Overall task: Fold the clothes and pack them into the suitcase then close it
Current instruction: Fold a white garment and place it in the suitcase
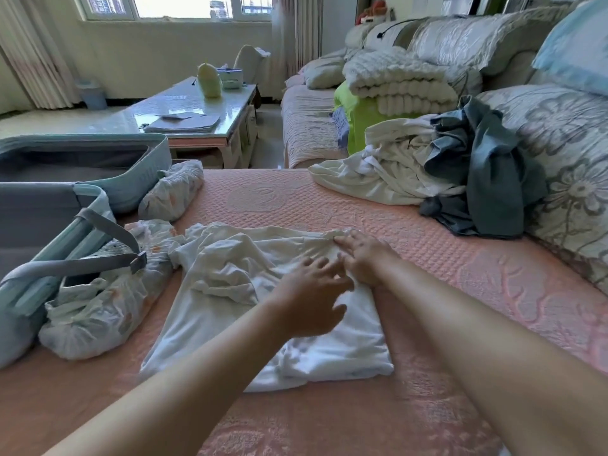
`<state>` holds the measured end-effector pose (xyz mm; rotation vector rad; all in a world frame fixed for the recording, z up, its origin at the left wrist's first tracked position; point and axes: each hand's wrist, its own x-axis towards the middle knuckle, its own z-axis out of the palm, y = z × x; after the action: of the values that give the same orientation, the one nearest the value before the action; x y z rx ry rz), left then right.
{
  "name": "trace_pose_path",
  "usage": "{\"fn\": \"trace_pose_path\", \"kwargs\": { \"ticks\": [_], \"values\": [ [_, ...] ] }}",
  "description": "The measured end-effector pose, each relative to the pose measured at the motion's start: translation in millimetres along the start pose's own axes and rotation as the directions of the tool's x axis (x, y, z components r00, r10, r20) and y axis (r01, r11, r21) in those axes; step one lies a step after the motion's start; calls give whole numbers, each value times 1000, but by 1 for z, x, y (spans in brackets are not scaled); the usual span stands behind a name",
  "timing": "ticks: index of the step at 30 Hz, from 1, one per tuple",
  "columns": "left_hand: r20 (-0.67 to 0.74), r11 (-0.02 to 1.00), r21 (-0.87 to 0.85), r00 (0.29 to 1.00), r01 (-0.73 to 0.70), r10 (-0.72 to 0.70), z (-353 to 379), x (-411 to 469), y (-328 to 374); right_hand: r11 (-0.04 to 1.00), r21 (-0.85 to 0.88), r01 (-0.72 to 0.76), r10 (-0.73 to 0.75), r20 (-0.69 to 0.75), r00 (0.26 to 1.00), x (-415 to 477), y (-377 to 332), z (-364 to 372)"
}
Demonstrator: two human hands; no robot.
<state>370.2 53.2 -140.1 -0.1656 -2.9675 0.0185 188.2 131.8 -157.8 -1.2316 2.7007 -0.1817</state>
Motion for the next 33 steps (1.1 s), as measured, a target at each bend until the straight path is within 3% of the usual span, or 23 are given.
{"fn": "trace_pose_path", "kwargs": {
  "ticks": [3,6,9,14,22,24,26,29,31,33],
  "values": [
    [91,969,-193,980,-156,176,6,11,28,996,14,-94,94,-75,993,4,5,-2],
    [167,940,-285,956,-188,242,22,18,38,993,91,-72,68,42,997,5,6,-2],
    [114,916,-374,973,-144,200,24,19,39,982,188,20,-28,39,999,3,5,-4],
    [67,875,-474,986,-104,153,17,18,59,981,176,77,-66,-70,995,-5,18,-22],
    [-135,773,-601,979,-203,152,15,81,133,998,-10,-64,62,-135,989,-47,94,-56],
    [-115,770,-600,976,-215,183,22,93,143,992,-41,-118,110,-156,982,-59,113,-60],
    [-80,774,-597,976,-209,202,29,97,141,983,-94,-160,152,-88,985,-69,122,-58],
    [-156,877,-454,983,-159,98,36,88,116,967,-211,-145,149,3,989,-75,118,-47],
    [-230,961,-269,973,-71,7,35,78,91,979,-177,-100,101,-5,995,-76,106,-43],
    [-209,985,-117,966,131,-153,33,67,67,990,-135,-36,35,-11,999,-78,88,-39]
  ]
}}
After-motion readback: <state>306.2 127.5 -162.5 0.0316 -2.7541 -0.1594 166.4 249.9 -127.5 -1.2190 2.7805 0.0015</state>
